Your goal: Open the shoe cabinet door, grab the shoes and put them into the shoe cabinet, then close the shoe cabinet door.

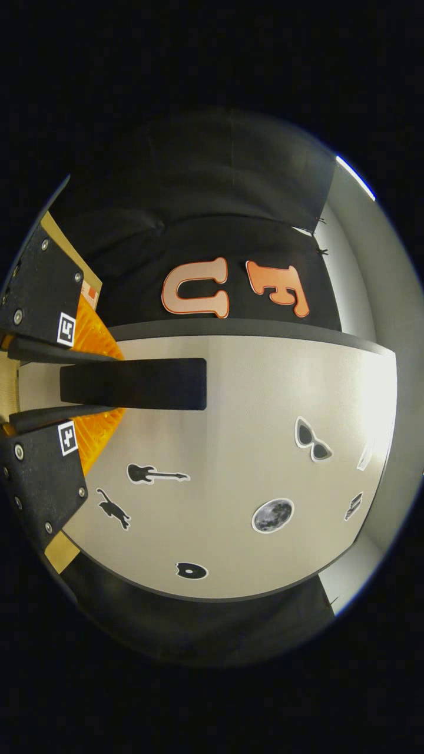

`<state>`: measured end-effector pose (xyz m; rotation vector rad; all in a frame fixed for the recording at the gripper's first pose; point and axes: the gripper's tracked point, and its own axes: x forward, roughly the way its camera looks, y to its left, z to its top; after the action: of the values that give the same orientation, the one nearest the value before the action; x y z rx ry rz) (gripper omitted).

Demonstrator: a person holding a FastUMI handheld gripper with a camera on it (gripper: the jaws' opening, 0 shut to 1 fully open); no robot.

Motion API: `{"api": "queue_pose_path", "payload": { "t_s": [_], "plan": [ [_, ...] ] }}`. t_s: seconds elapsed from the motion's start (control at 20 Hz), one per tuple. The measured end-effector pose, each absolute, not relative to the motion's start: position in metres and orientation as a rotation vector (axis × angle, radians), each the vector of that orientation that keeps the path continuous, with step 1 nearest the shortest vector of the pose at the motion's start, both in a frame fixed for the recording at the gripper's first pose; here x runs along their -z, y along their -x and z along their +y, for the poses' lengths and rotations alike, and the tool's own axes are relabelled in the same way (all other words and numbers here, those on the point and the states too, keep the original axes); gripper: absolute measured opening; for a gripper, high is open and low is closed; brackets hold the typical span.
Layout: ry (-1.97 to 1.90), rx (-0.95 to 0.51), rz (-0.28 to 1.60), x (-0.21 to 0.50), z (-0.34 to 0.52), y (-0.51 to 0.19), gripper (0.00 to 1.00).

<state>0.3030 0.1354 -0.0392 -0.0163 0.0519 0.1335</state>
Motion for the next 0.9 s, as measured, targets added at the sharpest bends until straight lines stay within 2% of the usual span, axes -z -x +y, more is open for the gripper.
{"api": "queue_pose_path", "payload": {
  "t_s": [0.9],
  "plan": [
    [-0.003, -0.060, 0.068, 0.035, 0.100, -0.244, 0.28]
  ]
}}
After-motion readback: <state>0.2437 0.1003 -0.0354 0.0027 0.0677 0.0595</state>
